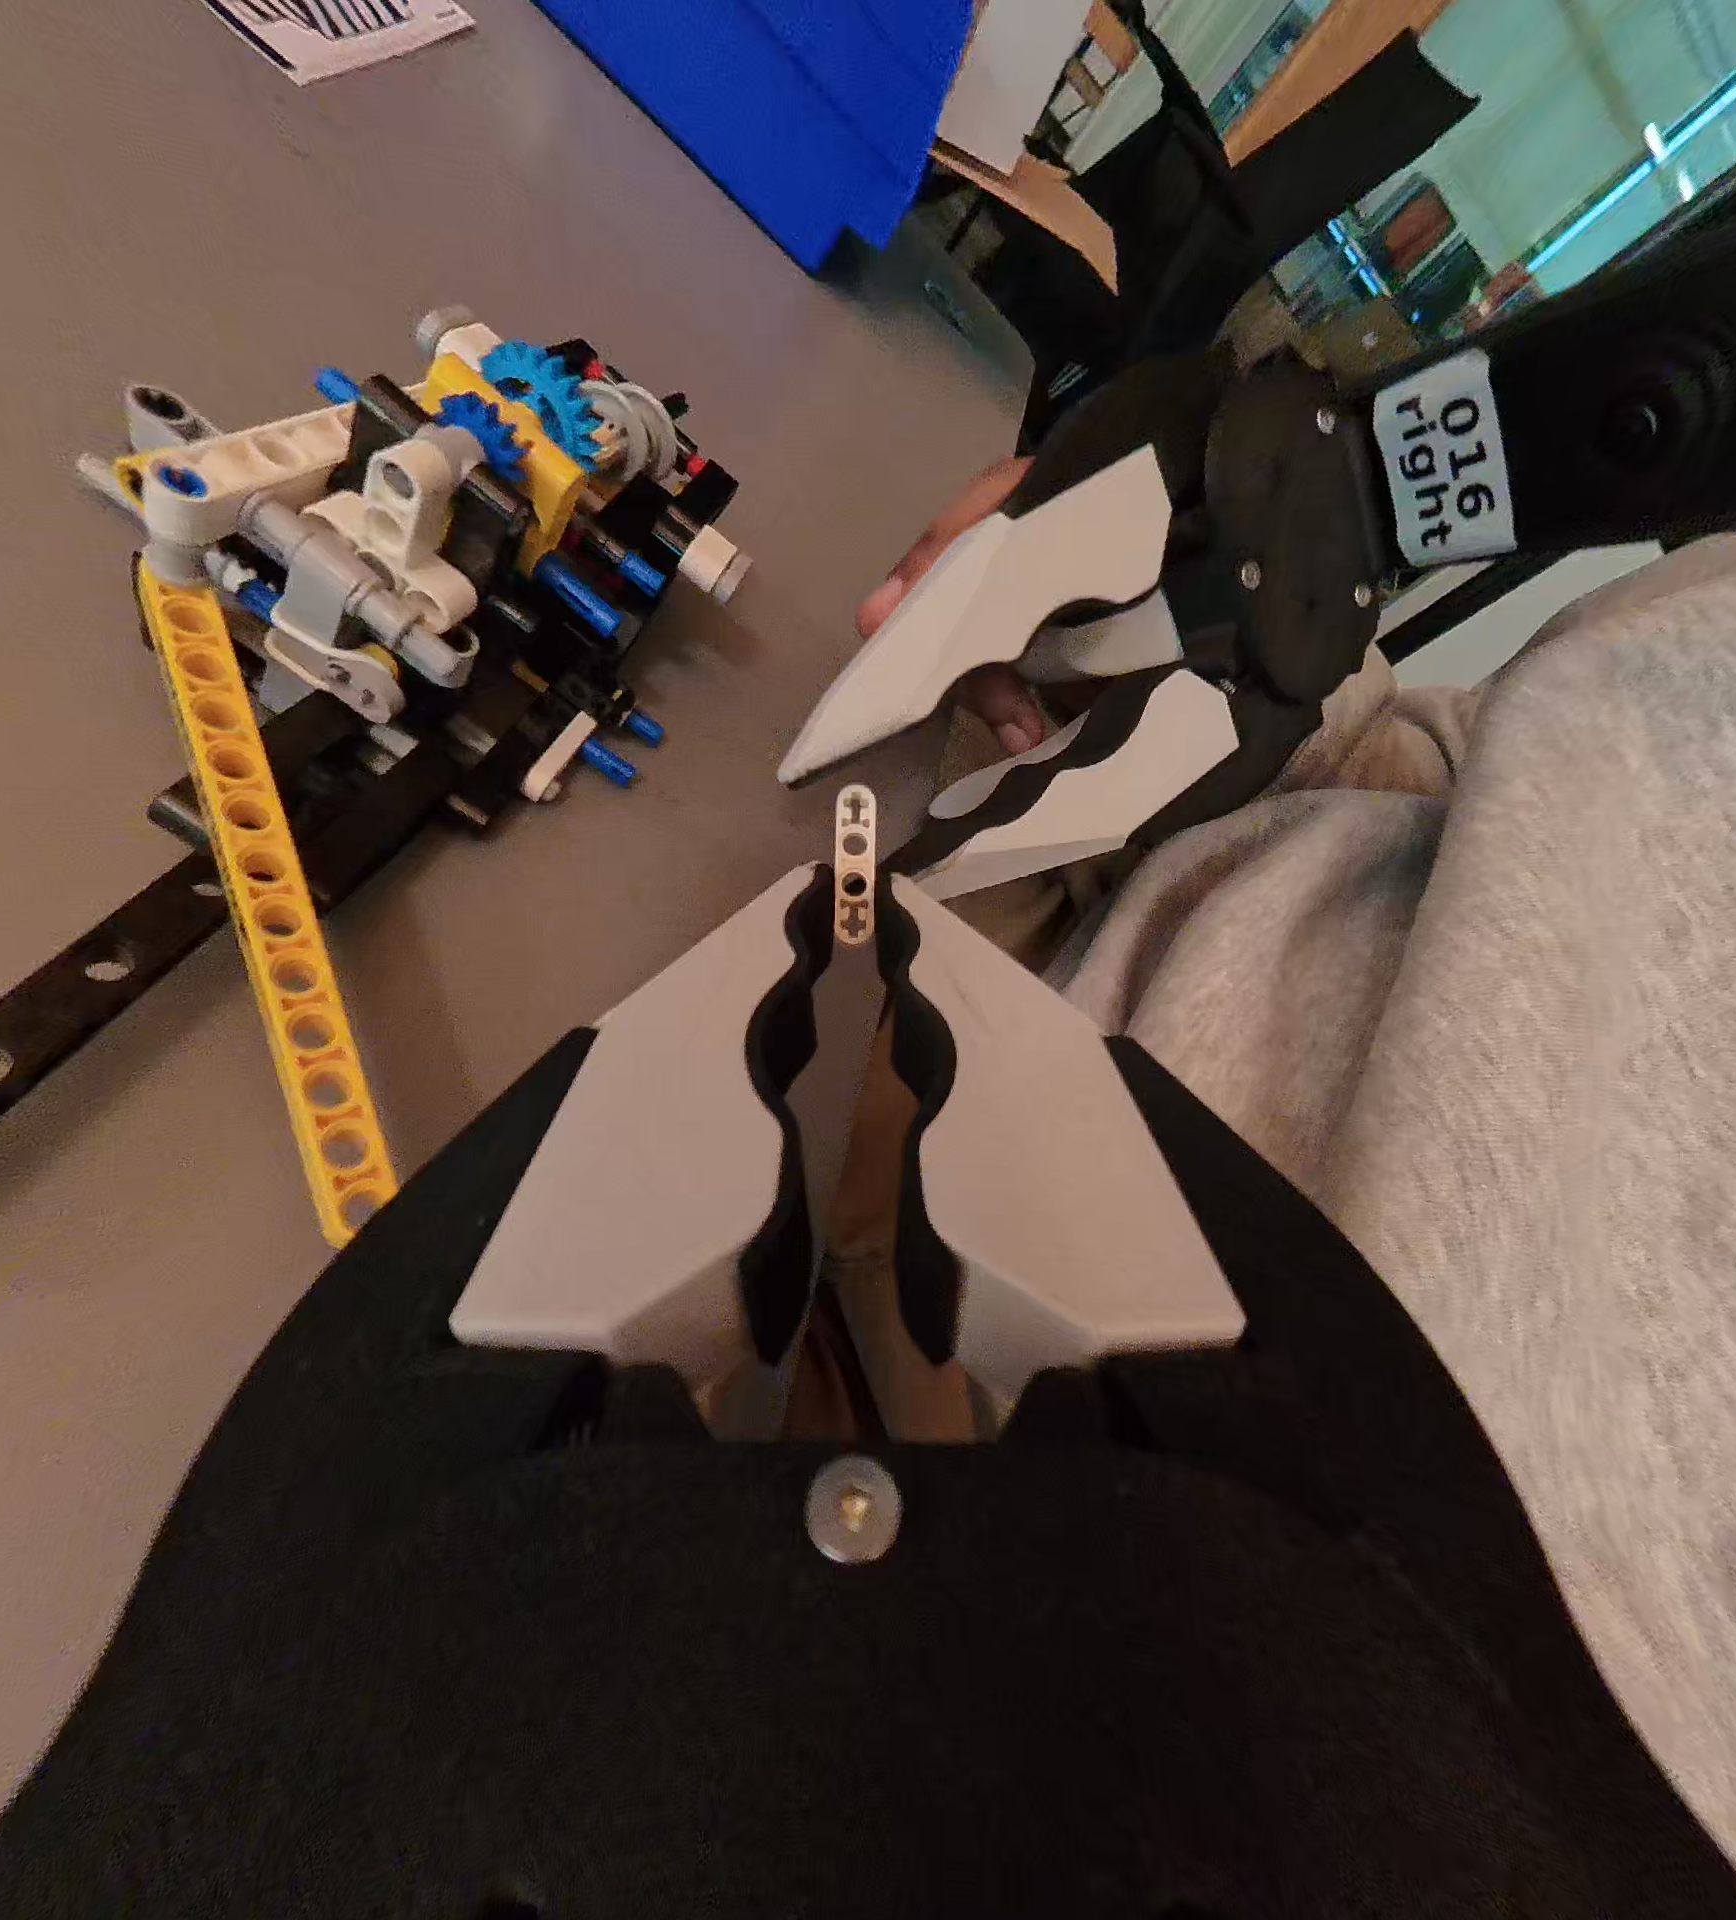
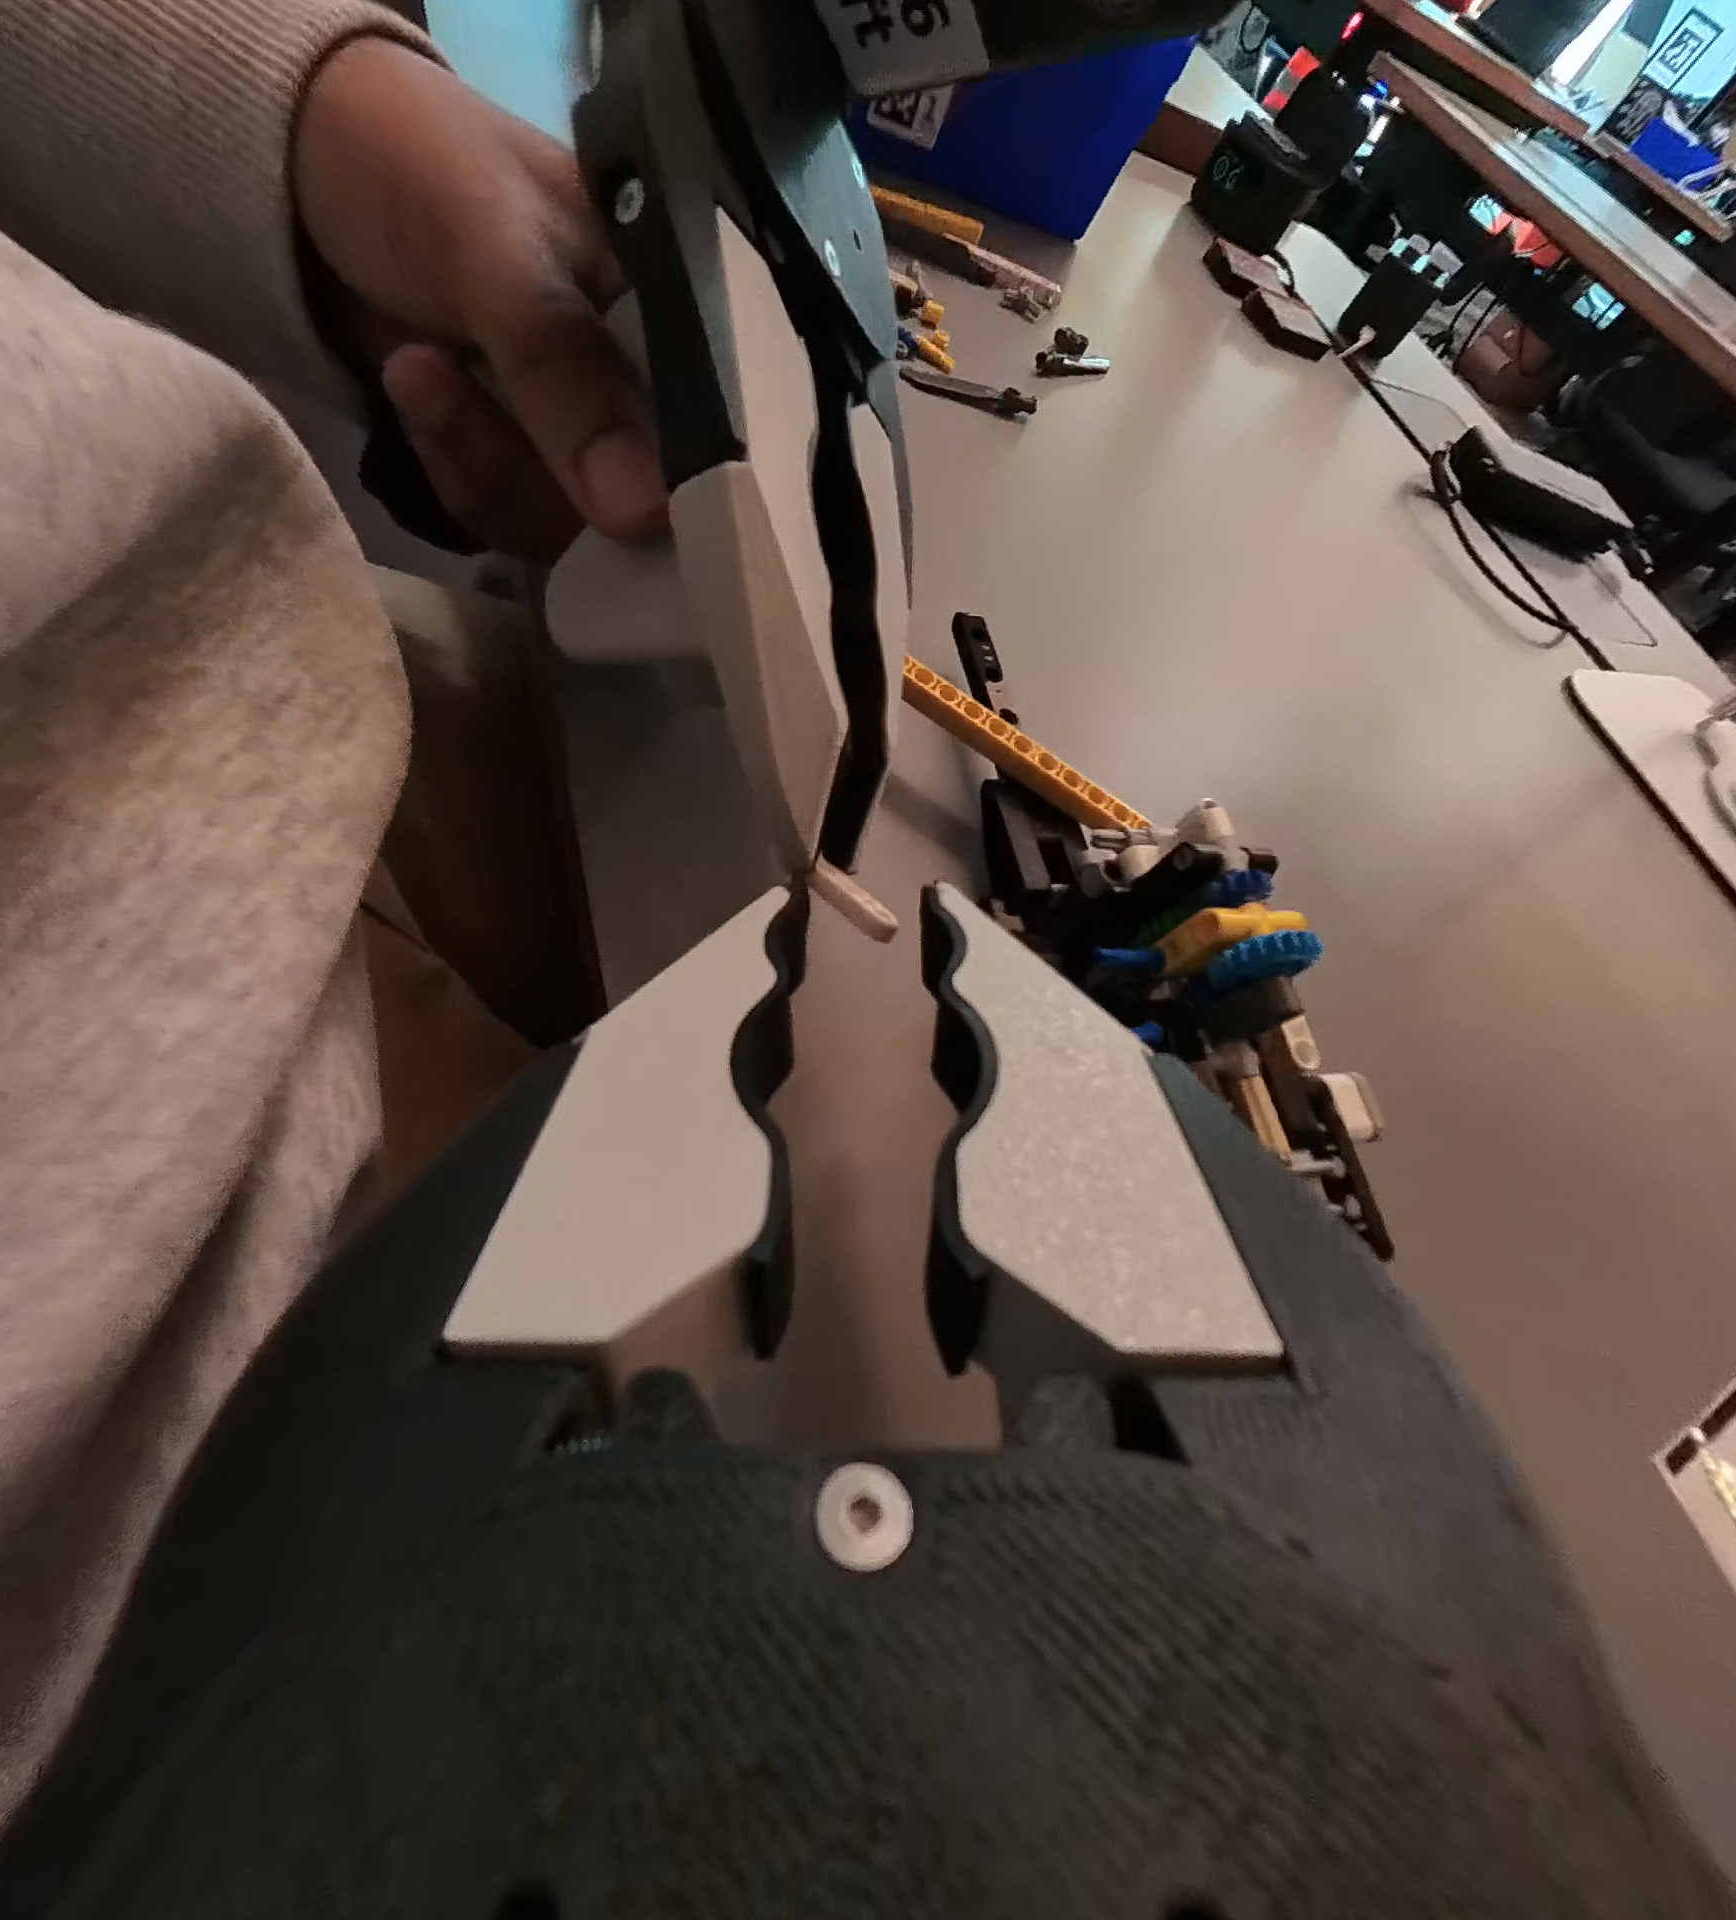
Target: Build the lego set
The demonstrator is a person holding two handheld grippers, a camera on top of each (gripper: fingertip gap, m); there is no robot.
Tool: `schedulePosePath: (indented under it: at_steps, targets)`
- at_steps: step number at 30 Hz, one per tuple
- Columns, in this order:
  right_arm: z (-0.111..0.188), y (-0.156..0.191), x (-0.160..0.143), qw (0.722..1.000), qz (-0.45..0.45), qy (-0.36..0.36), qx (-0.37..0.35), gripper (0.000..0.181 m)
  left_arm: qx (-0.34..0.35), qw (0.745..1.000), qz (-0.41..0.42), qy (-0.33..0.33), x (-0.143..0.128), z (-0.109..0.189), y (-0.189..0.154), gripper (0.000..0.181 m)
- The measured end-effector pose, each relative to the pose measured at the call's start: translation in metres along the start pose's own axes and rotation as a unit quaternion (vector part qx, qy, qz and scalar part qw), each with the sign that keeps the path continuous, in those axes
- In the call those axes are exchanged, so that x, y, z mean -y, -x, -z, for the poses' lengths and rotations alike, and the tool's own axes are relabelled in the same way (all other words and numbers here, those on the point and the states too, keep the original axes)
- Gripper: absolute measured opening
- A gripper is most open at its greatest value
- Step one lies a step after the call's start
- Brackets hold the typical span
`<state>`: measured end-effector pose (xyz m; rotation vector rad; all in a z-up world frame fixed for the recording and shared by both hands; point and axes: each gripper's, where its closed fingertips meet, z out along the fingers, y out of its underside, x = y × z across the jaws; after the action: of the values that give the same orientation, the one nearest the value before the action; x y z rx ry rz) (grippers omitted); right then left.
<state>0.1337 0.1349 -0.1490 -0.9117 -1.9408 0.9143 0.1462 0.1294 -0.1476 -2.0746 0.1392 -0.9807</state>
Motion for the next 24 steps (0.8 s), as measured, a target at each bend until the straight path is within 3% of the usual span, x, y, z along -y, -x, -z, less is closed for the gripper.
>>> schedulePosePath:
  at_steps: [1,24]
  targets:
    - [-0.0008,0.0004,-0.0008,1.0,0.004,0.003,-0.001,0.018,-0.001,1.0,0.004,-0.002,0.0,0.0003,0.0016,0.006]
    - [-0.006,-0.0057,-0.0048,0.999,-0.032,0.015,0.016,0.013,0.001,0.999,0.024,-0.027,0.0051,0.0018,0.0101,0.006]
